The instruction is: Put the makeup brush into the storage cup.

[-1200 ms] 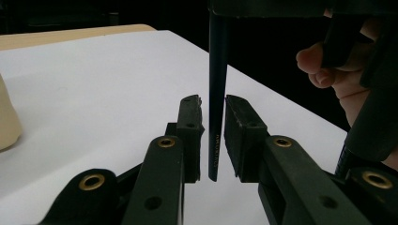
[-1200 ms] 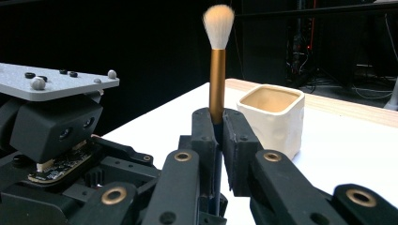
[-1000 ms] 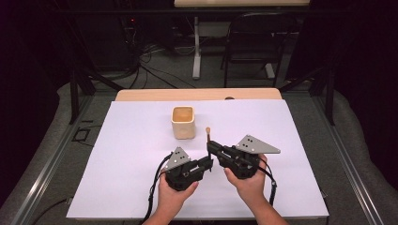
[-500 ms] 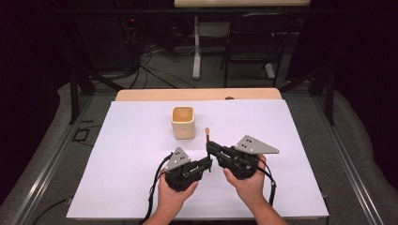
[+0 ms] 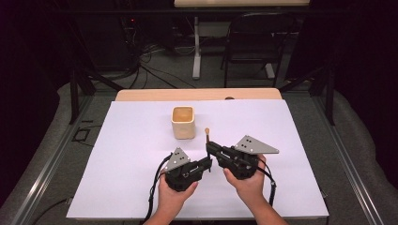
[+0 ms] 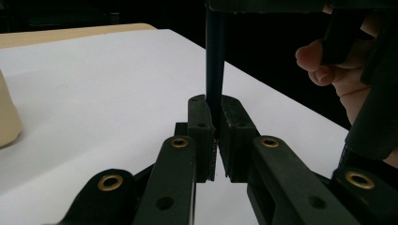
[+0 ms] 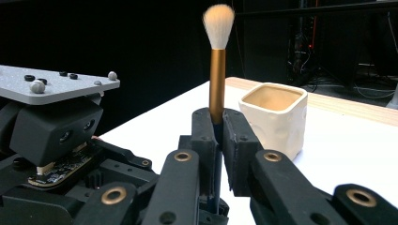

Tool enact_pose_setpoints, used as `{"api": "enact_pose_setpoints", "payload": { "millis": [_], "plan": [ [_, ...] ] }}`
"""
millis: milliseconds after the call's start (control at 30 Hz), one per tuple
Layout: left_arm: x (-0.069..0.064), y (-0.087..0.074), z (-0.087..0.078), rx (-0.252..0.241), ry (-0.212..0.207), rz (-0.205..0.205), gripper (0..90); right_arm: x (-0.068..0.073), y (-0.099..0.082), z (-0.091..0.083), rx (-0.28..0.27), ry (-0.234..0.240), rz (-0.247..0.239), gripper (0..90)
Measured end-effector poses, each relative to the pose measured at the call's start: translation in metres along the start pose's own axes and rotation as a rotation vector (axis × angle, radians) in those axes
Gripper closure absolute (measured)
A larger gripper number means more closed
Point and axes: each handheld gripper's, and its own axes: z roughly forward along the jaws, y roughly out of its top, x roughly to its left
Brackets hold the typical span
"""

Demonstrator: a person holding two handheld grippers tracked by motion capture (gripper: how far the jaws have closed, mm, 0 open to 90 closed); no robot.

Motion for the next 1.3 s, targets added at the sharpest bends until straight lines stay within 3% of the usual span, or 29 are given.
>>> {"api": "enact_pose_setpoints", "payload": {
  "millis": [433,467,700,933,1300],
  "plan": [
    [0.0003,-0.0012,-0.0013,-0.014,0.002,0.0,83.9,0.0,0.0003,-0.0001,-0.003,0.007,0.0,83.4],
    [0.001,-0.0013,-0.0012,-0.017,-0.014,-0.001,84.0,0.0001,0.0003,-0.0002,-0.004,0.007,0.001,83.3],
    [0.0007,-0.0017,-0.0021,-0.017,0.001,0.007,84.1,-0.0018,0.001,-0.0007,0.003,0.012,0.006,81.7],
    [0.0,-0.0028,-0.0024,-0.013,0.002,0.031,84.2,-0.0047,0.0015,0.0009,0.036,0.032,0.052,78.6],
    [-0.0017,-0.0066,-0.0007,0.003,0.027,0.071,84.3,-0.0066,0.0041,0.0015,0.082,0.048,0.065,78.5]
  ]
}}
